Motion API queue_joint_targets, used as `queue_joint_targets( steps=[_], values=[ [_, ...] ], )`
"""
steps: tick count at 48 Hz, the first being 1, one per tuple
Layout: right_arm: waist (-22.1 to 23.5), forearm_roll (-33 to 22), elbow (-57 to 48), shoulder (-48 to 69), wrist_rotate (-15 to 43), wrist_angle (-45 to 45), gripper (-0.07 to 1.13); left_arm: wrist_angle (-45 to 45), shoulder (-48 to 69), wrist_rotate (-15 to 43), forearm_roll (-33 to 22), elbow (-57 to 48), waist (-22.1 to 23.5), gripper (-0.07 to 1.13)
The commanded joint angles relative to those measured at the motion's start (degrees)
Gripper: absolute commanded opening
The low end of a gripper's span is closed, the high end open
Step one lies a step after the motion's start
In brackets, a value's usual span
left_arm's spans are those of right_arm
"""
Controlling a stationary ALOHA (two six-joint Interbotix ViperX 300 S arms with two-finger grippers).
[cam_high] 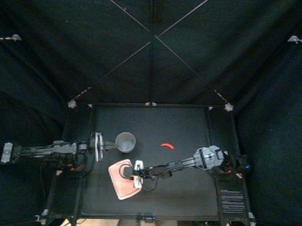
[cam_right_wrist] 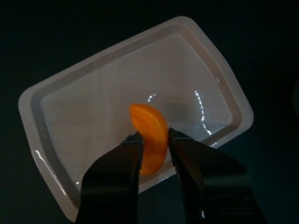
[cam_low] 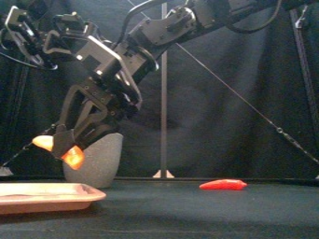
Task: Pick the tangerine then place it on the pink plate
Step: Drop tangerine on the pink plate and return to neutral
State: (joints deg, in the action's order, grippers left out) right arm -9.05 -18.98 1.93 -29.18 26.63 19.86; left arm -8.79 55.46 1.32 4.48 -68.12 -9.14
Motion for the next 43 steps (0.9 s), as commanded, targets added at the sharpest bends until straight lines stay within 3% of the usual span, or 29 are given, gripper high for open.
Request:
queue_joint_targets(
  steps=[1,16,32,43],
  values=[
    [0.3,0.4,2.5,1.0,0.1,-0.8,0.64,-0.4,-0.2,0.0,0.3,0.7,-0.5,0.07],
    [0.2,0.1,4.0,0.7,0.2,-0.8,0.9,-0.4,-0.1,0.0,0.1,0.2,-0.7,0.07],
    [1.1,-0.6,-4.0,9.1,0.7,-0.5,0.9,-0.4,-0.1,-0.1,0.0,-0.1,-1.0,0.07],
    [3.2,0.2,-15.1,20.0,0.9,-9.8,0.9,-0.5,-0.2,-0.1,0.0,-0.8,-1.6,0.07]
  ],
)
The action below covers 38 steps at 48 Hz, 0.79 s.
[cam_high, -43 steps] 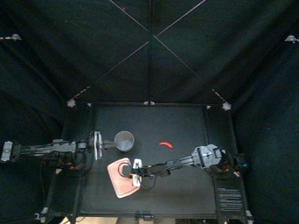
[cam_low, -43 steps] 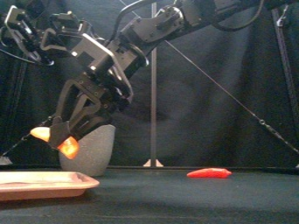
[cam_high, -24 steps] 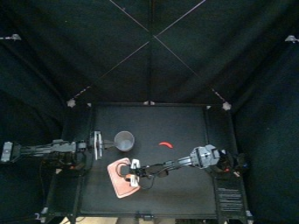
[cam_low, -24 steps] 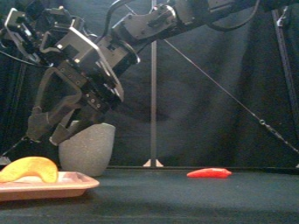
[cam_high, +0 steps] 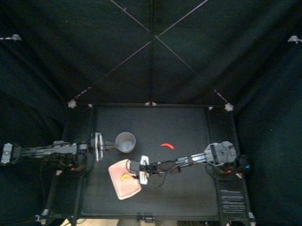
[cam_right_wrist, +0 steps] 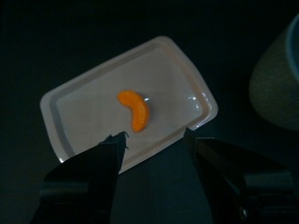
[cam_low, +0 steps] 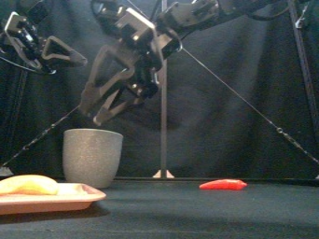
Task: Pick the tangerine then place it on the pink plate
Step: Drop tangerine on the pink plate and return to neutral
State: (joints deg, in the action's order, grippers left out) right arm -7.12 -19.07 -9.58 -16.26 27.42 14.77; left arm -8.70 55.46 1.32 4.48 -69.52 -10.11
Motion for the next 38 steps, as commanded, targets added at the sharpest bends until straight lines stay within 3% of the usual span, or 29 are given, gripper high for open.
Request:
queue_joint_targets(
  steps=[1,19,38],
  values=[
    [1.5,0.4,-4.7,7.8,0.0,-5.9,0.9,-0.6,-0.2,-0.1,0.0,0.6,-0.7,0.07],
    [7.5,0.0,-22.9,21.1,-0.4,-25.3,0.9,-0.6,-0.2,-0.1,0.0,0.0,-1.2,0.07],
    [12.0,-1.2,-32.1,31.6,-0.4,-29.6,0.9,-0.6,-0.1,-0.1,0.0,-0.5,-1.3,0.07]
  ],
)
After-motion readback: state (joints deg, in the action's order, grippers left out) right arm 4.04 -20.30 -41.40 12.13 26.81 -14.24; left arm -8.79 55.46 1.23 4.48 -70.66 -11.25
